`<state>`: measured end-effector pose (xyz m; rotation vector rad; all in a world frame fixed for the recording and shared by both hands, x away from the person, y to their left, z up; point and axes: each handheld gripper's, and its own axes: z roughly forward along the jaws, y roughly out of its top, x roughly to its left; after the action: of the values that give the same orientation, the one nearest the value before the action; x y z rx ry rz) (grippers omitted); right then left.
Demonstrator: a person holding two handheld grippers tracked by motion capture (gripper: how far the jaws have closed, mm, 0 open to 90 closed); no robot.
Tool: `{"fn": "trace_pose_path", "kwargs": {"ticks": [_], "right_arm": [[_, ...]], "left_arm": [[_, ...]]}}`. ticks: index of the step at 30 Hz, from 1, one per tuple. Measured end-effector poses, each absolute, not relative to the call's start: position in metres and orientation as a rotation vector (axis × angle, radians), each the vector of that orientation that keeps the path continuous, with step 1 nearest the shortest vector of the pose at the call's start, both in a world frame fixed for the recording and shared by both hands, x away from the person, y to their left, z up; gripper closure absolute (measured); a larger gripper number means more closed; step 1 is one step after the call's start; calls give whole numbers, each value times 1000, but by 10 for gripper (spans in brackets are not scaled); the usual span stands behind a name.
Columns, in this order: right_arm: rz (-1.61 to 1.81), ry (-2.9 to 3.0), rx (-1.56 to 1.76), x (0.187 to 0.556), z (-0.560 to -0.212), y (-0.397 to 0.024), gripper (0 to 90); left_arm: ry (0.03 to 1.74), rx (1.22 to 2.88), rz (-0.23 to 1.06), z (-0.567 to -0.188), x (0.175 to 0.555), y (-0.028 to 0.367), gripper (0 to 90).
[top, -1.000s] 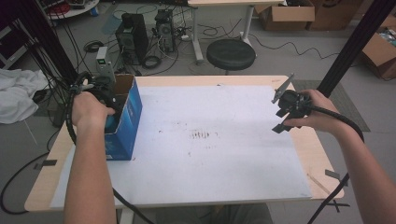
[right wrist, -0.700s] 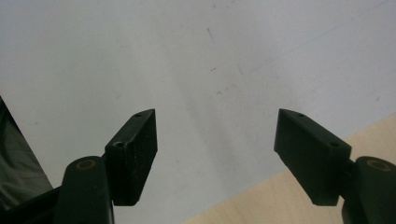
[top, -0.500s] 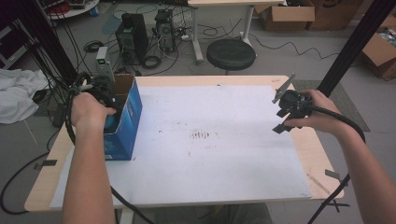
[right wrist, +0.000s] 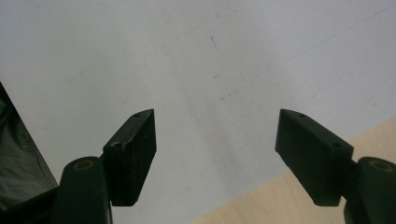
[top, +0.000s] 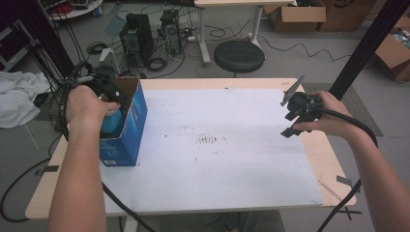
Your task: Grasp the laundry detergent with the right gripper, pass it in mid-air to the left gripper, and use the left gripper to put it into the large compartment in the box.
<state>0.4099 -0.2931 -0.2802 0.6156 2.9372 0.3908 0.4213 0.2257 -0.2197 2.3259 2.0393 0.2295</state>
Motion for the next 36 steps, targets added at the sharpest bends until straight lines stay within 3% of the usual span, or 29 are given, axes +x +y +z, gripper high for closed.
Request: {"fn": "trace_pose_path", "kwargs": {"ticks": [14, 26, 36], "right_arm": [[438, 2939, 558, 408, -262, -280, 276], [440, 2948, 504, 406, -257, -269, 269], [434, 2955, 494, 405, -256, -268, 269]], "left_arm": [[1621, 2510, 273, -187, 413, 157, 154], [1235, 2641, 220, -177, 403, 94, 145], [1053, 2691, 171, -175, 400, 69, 140]]}}
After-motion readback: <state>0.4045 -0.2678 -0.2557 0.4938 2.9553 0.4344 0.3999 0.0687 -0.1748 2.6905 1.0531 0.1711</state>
